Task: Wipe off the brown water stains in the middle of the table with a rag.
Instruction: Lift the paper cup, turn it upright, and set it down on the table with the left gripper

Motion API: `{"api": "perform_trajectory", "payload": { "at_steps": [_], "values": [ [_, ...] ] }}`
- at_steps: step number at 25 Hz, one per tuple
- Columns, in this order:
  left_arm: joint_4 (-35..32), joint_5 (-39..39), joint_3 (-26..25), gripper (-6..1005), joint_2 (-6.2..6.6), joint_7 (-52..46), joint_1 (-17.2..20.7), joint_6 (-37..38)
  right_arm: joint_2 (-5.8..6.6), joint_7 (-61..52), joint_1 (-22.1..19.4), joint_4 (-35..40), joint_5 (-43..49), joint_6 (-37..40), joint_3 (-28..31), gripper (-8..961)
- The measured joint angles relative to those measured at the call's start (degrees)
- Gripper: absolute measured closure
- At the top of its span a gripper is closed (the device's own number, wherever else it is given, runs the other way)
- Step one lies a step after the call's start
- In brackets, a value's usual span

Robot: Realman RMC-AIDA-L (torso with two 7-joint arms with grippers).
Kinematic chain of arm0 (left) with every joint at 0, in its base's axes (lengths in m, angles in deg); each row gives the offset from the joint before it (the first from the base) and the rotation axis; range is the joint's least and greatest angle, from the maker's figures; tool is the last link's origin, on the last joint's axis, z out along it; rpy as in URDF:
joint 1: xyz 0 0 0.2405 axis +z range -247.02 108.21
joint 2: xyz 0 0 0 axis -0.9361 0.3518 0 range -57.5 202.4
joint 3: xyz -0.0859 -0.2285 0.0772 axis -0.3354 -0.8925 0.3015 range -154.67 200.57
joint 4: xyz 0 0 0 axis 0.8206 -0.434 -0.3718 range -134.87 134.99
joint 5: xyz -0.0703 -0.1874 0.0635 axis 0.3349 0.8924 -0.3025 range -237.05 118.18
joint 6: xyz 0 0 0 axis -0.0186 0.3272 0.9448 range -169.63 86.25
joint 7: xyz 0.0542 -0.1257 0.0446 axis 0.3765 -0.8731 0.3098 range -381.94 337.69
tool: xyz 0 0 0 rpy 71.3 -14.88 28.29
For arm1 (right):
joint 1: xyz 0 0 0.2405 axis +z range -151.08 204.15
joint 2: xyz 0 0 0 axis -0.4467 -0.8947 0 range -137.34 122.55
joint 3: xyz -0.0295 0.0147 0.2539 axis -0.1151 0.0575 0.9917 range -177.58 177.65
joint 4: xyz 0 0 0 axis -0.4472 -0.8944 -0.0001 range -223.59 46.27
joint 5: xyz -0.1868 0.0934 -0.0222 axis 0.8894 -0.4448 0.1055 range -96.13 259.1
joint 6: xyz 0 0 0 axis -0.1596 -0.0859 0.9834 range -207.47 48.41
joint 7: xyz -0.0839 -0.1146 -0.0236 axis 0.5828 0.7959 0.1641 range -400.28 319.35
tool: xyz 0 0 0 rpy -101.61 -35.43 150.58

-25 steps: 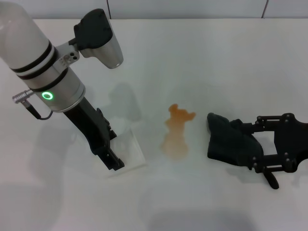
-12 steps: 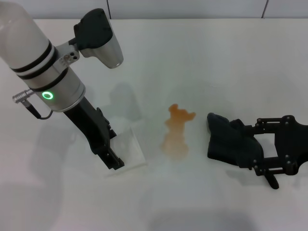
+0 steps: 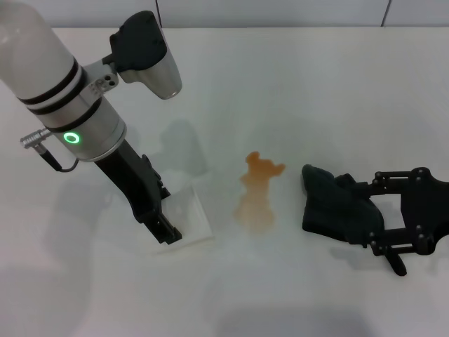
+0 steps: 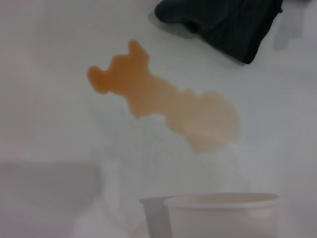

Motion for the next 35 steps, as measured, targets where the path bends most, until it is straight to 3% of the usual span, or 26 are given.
{"api": "perform_trajectory", "payload": {
  "at_steps": [9,13,21,28,35],
  "values": [
    [-0.6,0.0,-0.1,289,-0.01,-0.6,0.2,0.2,0.0,-0.1,0.0,0.2,-0.1,0.0,-0.1,232],
    [-3.9,0.1,-0.3,328,-0.04,-1.1,1.3,0.3,0.0,-0.1,0.0,0.3,-0.1,0.1,-0.1,232],
    [-13.8,5.4,-1.1,375,-0.01,-1.3,6.8,-2.3,0.0,-0.1,-0.1,0.3,-0.6,0.2,0.2,233],
    [-18.5,14.7,-4.2,419,0.17,-0.6,12.9,-8.8,0.0,-0.1,-0.1,0.1,-0.9,0.4,0.4,233],
    [-21.7,23.1,-4.2,420,0.17,1.3,20.1,-15.5,0.0,-0.2,-0.1,-0.3,-2.1,0.3,0.2,233]
  ]
}}
